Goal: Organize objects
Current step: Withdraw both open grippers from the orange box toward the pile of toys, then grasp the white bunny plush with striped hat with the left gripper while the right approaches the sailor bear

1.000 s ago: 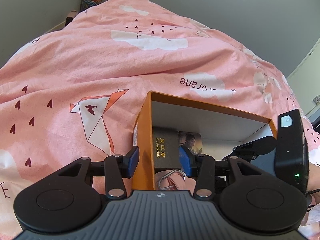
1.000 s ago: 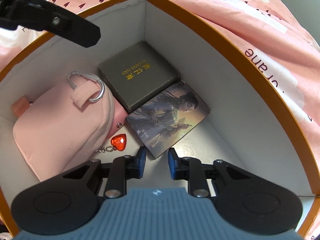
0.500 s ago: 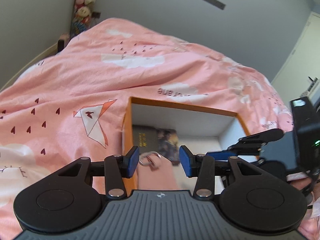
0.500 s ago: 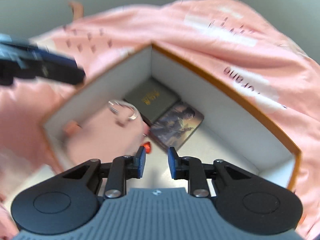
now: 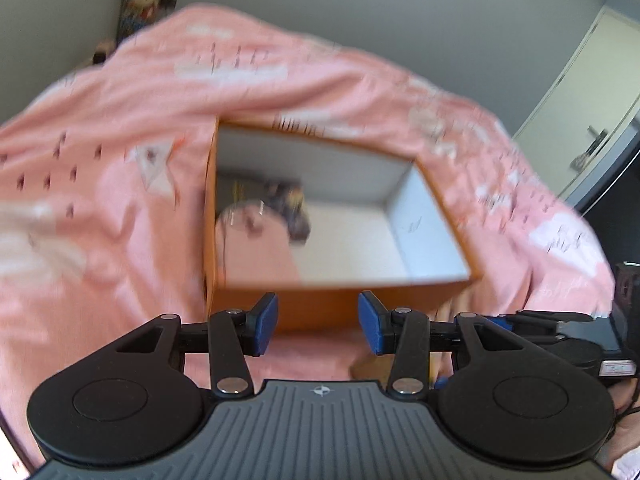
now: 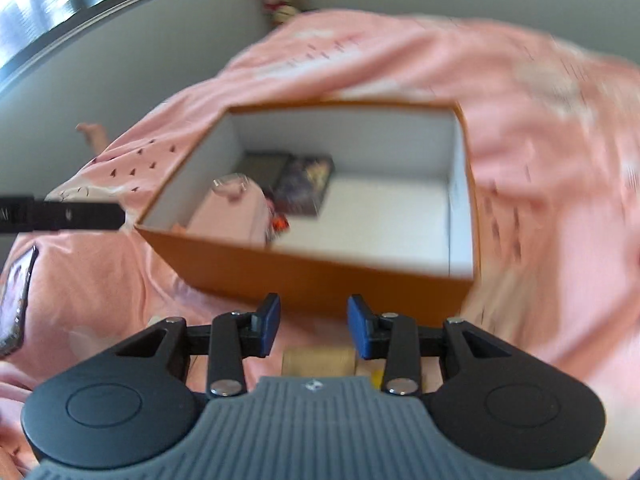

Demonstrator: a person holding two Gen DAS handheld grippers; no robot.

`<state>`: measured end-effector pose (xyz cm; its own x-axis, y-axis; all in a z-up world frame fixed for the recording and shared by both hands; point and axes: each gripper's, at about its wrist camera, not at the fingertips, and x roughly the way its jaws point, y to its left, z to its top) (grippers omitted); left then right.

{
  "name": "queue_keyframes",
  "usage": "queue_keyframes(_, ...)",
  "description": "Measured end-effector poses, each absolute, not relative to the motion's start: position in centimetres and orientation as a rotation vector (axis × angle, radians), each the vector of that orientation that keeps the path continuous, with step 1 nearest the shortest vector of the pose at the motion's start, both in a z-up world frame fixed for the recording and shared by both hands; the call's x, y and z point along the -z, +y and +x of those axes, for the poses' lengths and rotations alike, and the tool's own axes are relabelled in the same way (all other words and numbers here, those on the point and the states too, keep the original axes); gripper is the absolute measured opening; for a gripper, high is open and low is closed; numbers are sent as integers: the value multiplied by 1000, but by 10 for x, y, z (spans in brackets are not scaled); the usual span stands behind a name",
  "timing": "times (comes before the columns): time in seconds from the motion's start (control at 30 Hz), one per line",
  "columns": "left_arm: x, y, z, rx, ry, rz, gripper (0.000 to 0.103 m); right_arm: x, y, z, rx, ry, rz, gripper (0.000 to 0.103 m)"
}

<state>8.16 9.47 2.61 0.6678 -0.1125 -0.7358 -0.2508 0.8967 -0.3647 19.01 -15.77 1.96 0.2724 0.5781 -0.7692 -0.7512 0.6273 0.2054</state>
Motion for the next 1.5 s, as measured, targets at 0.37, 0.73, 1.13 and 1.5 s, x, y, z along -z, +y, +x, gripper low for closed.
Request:
queue_keyframes(0.37, 26, 48, 59, 137, 1091, -432, 51, 32, -194, 150, -876, 1159, -98, 42)
queue_keyframes(0.73, 44, 29, 54, 214, 1217, -425, 51, 70, -219, 128, -926, 1471, 61, 66)
queue_keyframes(1.13, 40, 30, 54, 210, 1196, -438, 51, 81, -209, 114, -960, 1503, 101, 57)
queue_keyframes(1.5, 22, 45, 55, 184, 1092, -565, 51, 36, -192, 107, -1053, 1205, -69, 32)
